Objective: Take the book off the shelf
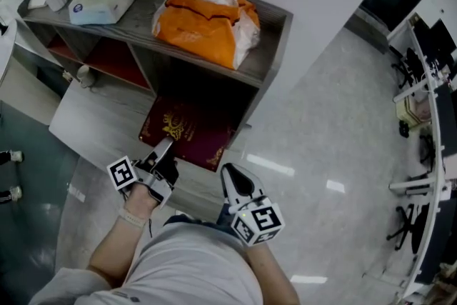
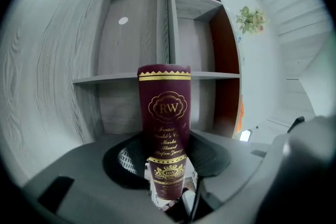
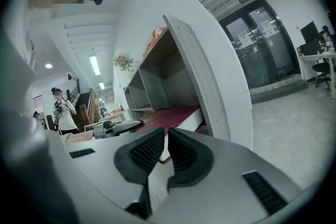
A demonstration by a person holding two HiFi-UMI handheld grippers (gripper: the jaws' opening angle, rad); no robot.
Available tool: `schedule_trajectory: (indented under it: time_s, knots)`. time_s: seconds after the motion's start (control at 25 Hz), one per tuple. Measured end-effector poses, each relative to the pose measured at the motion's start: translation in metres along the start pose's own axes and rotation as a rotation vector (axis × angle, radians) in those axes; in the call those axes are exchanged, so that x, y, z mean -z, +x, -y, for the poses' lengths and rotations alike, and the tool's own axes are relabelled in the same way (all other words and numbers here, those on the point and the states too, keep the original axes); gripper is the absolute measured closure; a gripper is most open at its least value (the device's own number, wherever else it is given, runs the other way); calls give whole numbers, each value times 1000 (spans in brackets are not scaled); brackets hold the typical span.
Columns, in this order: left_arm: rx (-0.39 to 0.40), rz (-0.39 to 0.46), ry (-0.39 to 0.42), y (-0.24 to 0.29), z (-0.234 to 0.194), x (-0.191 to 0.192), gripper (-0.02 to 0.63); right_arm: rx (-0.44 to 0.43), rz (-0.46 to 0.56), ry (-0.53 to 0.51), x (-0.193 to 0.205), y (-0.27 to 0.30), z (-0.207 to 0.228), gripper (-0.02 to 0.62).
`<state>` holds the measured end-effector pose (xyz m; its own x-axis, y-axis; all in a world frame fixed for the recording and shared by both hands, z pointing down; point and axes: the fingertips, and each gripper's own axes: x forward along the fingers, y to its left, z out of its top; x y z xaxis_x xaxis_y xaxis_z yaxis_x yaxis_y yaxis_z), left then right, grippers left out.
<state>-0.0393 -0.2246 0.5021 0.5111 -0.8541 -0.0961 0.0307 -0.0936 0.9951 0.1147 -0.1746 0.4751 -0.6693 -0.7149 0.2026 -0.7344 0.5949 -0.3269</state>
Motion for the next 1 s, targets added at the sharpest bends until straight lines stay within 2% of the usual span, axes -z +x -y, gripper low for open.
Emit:
schedule_trajectory:
  time_s: [0.24,0.44,1.0]
  knots:
    - [17,27,9,-35,1,0,391,-73,-19,-5,6,20,-20,563]
    - [13,101,2,-72,-2,-14,393,-151,-52,-13,15,37,-43,563]
    - [-5,437,67,-181,12,-70,393,-382,-120,-19,23,96,-105,564]
